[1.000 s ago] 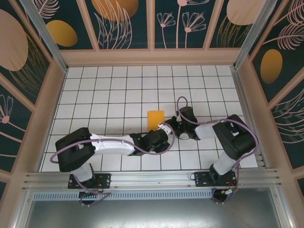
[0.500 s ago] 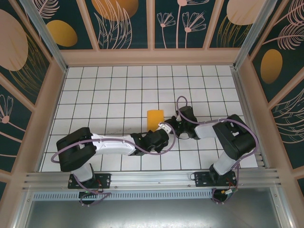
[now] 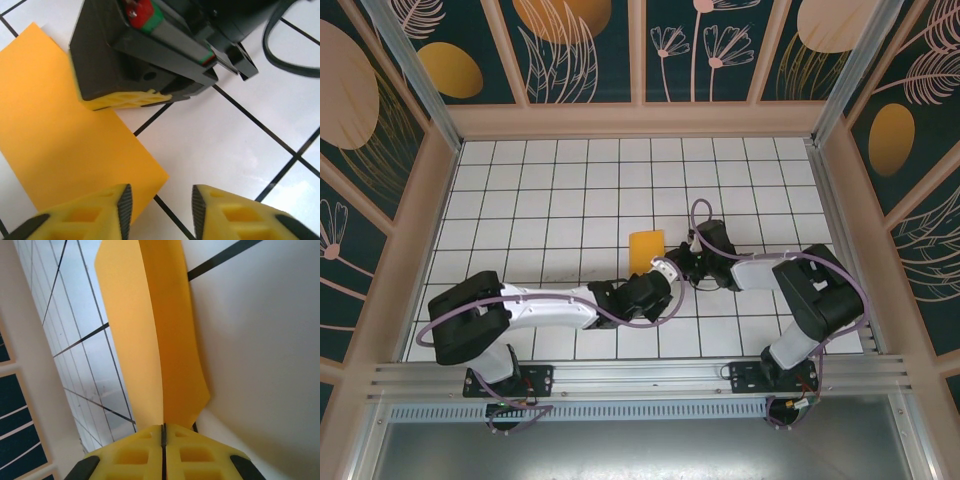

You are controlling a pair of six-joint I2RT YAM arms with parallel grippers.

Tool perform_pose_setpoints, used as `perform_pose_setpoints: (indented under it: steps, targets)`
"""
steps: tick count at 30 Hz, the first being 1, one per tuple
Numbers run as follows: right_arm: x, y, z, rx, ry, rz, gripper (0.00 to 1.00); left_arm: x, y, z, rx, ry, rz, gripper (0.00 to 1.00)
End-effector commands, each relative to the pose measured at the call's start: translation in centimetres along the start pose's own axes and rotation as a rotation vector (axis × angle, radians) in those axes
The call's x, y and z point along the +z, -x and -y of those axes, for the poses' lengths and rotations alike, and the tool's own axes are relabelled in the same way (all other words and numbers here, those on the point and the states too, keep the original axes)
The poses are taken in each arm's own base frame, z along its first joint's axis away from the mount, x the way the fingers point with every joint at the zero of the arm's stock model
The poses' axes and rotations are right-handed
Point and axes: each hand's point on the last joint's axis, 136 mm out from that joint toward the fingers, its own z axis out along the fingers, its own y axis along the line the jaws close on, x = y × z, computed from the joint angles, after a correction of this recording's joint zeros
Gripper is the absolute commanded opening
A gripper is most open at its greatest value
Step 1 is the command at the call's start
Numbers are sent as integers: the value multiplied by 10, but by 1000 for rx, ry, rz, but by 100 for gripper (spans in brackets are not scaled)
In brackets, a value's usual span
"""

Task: Fold a paper plane with a square sheet of paper (pick it up from the middle)
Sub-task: Third fold the triangle at the center of the table.

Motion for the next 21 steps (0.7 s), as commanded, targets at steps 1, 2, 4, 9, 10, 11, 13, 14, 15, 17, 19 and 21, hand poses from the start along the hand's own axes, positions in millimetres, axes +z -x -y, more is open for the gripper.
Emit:
perform_pose_setpoints:
  steps: [1, 2, 4, 9, 10, 11, 13, 14, 15, 17, 19, 21]
  targets:
    - [0, 3, -19, -34, 68, -12, 8, 1, -3, 5, 5, -26, 3, 52]
    - [0, 3, -19, -32, 69, -14, 8, 3, -4, 3, 11, -4, -4, 54]
    - [1, 2, -18, -32, 68, -15, 8, 6, -2, 1, 24, 21, -5, 57]
    - [1, 2, -17, -31, 62, -18, 9, 12, 7, -8, 38, 96, 18, 56]
    - [1, 2, -16, -30, 59, -18, 9, 13, 8, -9, 44, 109, 20, 55]
    - [2, 2, -16, -28, 58, -20, 9, 14, 10, -11, 48, 121, 21, 52]
    - [2, 2, -15, -28, 56, -21, 10, 13, 14, -12, 48, 131, 31, 41]
    - [2, 1, -14, -27, 52, -22, 10, 12, 16, -12, 45, 132, 39, 35]
    - [3, 2, -13, -24, 47, -22, 10, 10, 19, -13, 40, 133, 49, 31]
    - [3, 2, -11, -27, 41, -20, 10, 7, 21, -13, 39, 133, 59, 21]
    - [3, 2, -10, -27, 34, -21, 10, 5, 22, -14, 40, 135, 60, 11]
    - [3, 2, -10, -30, 29, -19, 10, 5, 20, -15, 42, 133, 55, 3]
